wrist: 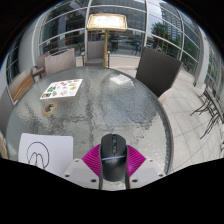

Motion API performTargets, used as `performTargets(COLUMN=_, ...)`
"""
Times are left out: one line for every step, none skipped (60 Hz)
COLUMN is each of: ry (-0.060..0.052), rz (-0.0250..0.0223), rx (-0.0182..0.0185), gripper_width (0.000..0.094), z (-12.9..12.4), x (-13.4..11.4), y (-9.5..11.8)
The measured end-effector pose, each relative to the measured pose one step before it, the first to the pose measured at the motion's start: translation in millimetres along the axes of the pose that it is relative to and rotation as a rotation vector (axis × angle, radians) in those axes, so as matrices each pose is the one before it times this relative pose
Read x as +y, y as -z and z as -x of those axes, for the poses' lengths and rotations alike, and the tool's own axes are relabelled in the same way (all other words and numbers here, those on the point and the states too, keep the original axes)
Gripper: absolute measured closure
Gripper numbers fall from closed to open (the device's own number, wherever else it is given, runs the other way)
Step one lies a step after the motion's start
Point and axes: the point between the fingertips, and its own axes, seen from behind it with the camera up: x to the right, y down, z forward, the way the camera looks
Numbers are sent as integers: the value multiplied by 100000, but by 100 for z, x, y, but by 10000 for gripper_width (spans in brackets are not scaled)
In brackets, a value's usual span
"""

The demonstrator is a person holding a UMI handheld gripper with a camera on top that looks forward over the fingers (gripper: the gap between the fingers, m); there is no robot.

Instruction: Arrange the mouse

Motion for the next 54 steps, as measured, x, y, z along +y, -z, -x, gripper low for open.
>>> performTargets(ry=-1386, rz=1368, rx=-645, gripper_width=637, z=53, x=-136, y=205)
performTargets(ry=-1172, rz=880, rx=-684, gripper_width=637, z=90, x=-272, y=280)
performTargets(ry=-944, rz=292, rx=-575, gripper_width=638, z=94, x=-458, y=428)
performTargets(ry=-869, rz=-1158, rx=-222, gripper_width=635, z=169, x=-569, y=532)
performTargets(ry=-550, rz=-1816, rx=4, gripper_width=635, z=40, x=-980, y=682)
performTargets(ry=-82, rz=-2016, rx=249, gripper_width=636, z=45, x=-1083, y=777)
performTargets(ry=323, rz=-2286, rx=299, gripper_width=634, z=58, x=-1202, y=845)
performTargets(ry=448, rz=-2368, rx=171, gripper_width=634, z=173, x=-1244, y=894)
performTargets(ry=382, rz=-2321, rx=-120, gripper_width=634, z=317, x=-1284, y=935)
performTargets(ry=315, rz=-2332, rx=-479, gripper_width=634, z=431, x=-1298, y=934)
performTargets(ry=-62, rz=-2098, rx=-621, gripper_width=632, z=395, x=-1554, y=883)
performTargets(ry=-65, rz=-2144, rx=-566, gripper_width=634, z=601, x=-1314, y=804)
performTargets(ry=137, rz=-2647, rx=-523, gripper_width=633, z=706, x=-1102, y=974)
performTargets(ry=288, rz=-2152, rx=-395, gripper_width=634, z=625, x=-1176, y=839)
performTargets(ry=358, rz=-1931, rx=-407, gripper_width=634, z=642, x=-1089, y=782)
performTargets(ry=193, rz=-1954, rx=-505, gripper_width=634, z=656, x=-1050, y=760)
performTargets(ry=-105, rz=-1898, rx=-628, gripper_width=634, z=147, x=-1894, y=970)
performTargets(ry=281, rz=-1554, rx=-531, gripper_width=635, z=978, x=-553, y=171)
performTargets(ry=295, rz=-1657, rx=-668, gripper_width=635, z=775, x=-736, y=644)
performTargets(ry=424, rz=-1348, rx=-657, gripper_width=635, z=793, x=-615, y=553)
performTargets(ry=435, rz=-1221, rx=-726, gripper_width=635, z=842, x=-532, y=484)
performTargets(ry=420, rz=-1026, rx=-853, gripper_width=634, z=902, x=-391, y=444)
performTargets(ry=195, rz=-1314, rx=-998, gripper_width=634, z=895, x=-568, y=1406)
performTargets(ry=487, rz=-110, rx=-829, gripper_width=634, z=872, x=-491, y=-987)
performTargets(ry=491, rz=-440, rx=-1118, gripper_width=634, z=1021, x=-48, y=353)
performTargets(ry=565, rz=-485, rx=-1134, gripper_width=634, z=1049, x=-30, y=253)
performTargets(ry=720, rz=-484, rx=-1043, gripper_width=635, z=1004, x=107, y=170)
performTargets(ry=786, rz=-427, rx=-1008, gripper_width=635, z=998, x=111, y=101)
performTargets(ry=919, rz=-292, rx=-939, gripper_width=635, z=1029, x=185, y=49)
performTargets(ry=992, rz=-558, rx=-950, gripper_width=635, z=1303, x=786, y=1835)
performTargets(ry=1072, rz=866, rx=-625, gripper_width=635, z=562, x=87, y=-1067)
performTargets(ry=965, rz=748, rx=-554, gripper_width=636, z=761, x=644, y=-261)
performTargets(ry=608, rz=1033, rx=-577, gripper_width=636, z=796, x=809, y=-275)
performTargets(ry=233, rz=1304, rx=-554, gripper_width=637, z=687, x=909, y=-362)
performTargets(ry=-52, rz=1179, rx=-432, gripper_width=637, z=954, x=1407, y=222)
performTargets(ry=-291, rz=1878, rx=-292, gripper_width=637, z=420, x=724, y=-522)
performTargets(ry=-504, rz=2258, rx=-170, gripper_width=638, z=468, x=1289, y=-478)
performTargets(ry=-734, rz=2487, rx=-137, gripper_width=637, z=186, x=665, y=-773)
performTargets(ry=-705, rz=2298, rx=-11, gripper_width=637, z=235, x=1037, y=-610)
performTargets(ry=-708, rz=2212, rx=128, gripper_width=637, z=170, x=1083, y=-597)
performTargets(ry=-691, rz=1792, rx=210, gripper_width=637, z=329, x=2147, y=-151)
performTargets(ry=-470, rz=2072, rx=295, gripper_width=637, z=52, x=1098, y=-584)
performTargets(ry=-12, rz=1482, rx=294, gripper_width=637, z=13, x=2248, y=-517)
performTargets(ry=-118, rz=1945, rx=410, gripper_width=637, z=102, x=109, y=-735)
performTargets(ry=1, rz=1941, rx=272, gripper_width=637, z=11, x=903, y=-626)
performTargets(ry=30, rz=1699, rx=341, gripper_width=637, z=-24, x=898, y=-600)
performTargets(ry=29, rz=1497, rx=364, gripper_width=637, z=-11, x=856, y=-558)
performTargets(ry=-47, rz=1543, rx=298, gripper_width=638, z=-8, x=856, y=-532)
performTargets(ry=-241, rz=1637, rx=201, gripper_width=638, z=1, x=845, y=-527)
performTargets(ry=-273, rz=1407, rx=-50, gripper_width=638, z=-300, x=1171, y=-595)
performTargets(ry=-465, rz=711, rx=341, gripper_width=638, z=205, x=587, y=-205)
performTargets(ry=-443, rz=674, rx=209, gripper_width=637, z=26, x=499, y=-451)
performTargets(ry=-413, rz=617, rx=267, gripper_width=637, z=-17, x=452, y=-420)
performTargets(ry=-364, rz=587, rx=294, gripper_width=636, z=8, x=439, y=-395)
